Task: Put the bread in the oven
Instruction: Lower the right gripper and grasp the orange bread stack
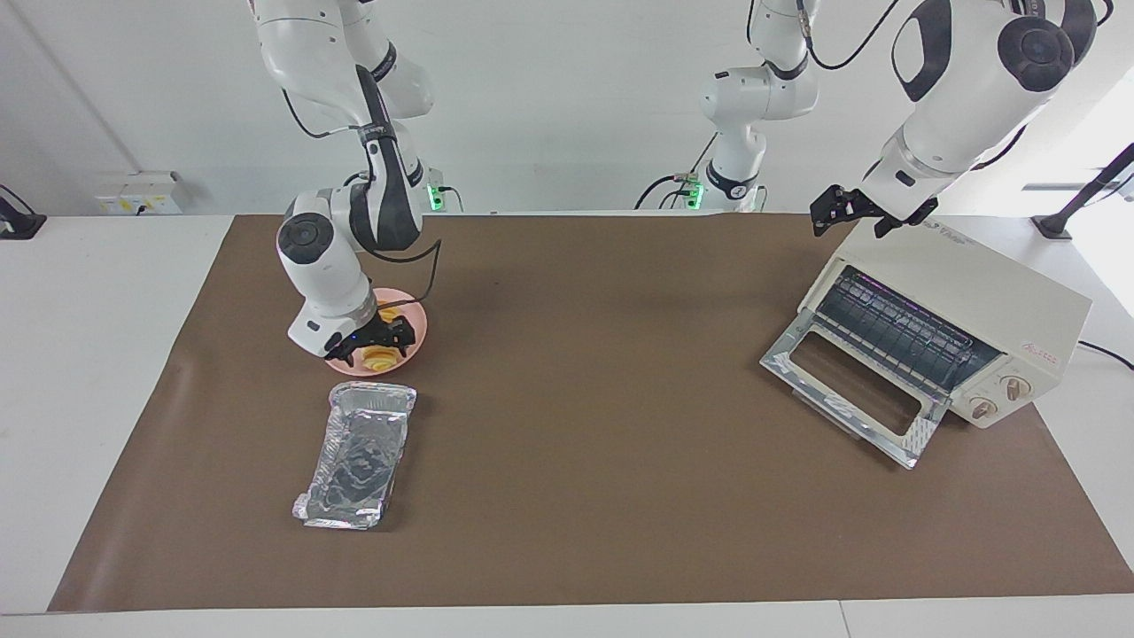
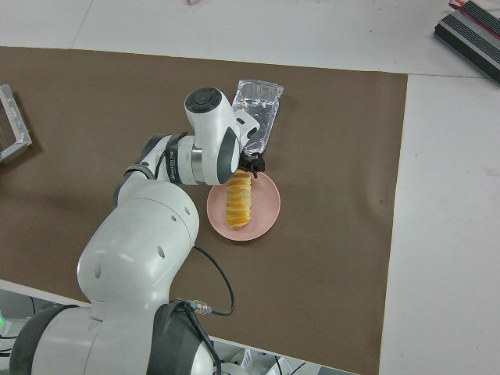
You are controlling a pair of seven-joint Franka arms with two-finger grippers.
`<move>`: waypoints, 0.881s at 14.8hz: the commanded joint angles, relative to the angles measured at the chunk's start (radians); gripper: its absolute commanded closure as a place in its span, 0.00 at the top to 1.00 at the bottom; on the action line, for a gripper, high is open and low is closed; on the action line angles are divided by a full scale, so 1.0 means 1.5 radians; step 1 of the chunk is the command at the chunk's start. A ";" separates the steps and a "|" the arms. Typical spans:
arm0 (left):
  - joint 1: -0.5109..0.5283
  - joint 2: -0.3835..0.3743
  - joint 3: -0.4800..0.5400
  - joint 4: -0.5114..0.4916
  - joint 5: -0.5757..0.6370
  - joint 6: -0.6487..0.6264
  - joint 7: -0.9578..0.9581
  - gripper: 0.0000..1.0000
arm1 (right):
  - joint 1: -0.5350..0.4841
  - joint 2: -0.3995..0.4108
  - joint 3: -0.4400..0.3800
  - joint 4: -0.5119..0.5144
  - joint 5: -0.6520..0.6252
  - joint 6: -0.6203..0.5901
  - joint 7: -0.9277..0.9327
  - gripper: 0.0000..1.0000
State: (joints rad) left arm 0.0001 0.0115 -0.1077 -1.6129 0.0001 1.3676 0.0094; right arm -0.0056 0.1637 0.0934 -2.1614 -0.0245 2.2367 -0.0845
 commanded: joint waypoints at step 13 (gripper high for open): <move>0.010 -0.017 -0.008 -0.017 0.005 0.005 0.001 1.00 | 0.000 -0.042 0.003 -0.068 0.003 0.004 -0.021 1.00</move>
State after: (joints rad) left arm 0.0001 0.0115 -0.1077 -1.6129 0.0001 1.3676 0.0094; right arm -0.0044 0.1392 0.0960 -2.2074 -0.0245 2.2217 -0.0913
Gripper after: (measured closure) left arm 0.000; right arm 0.000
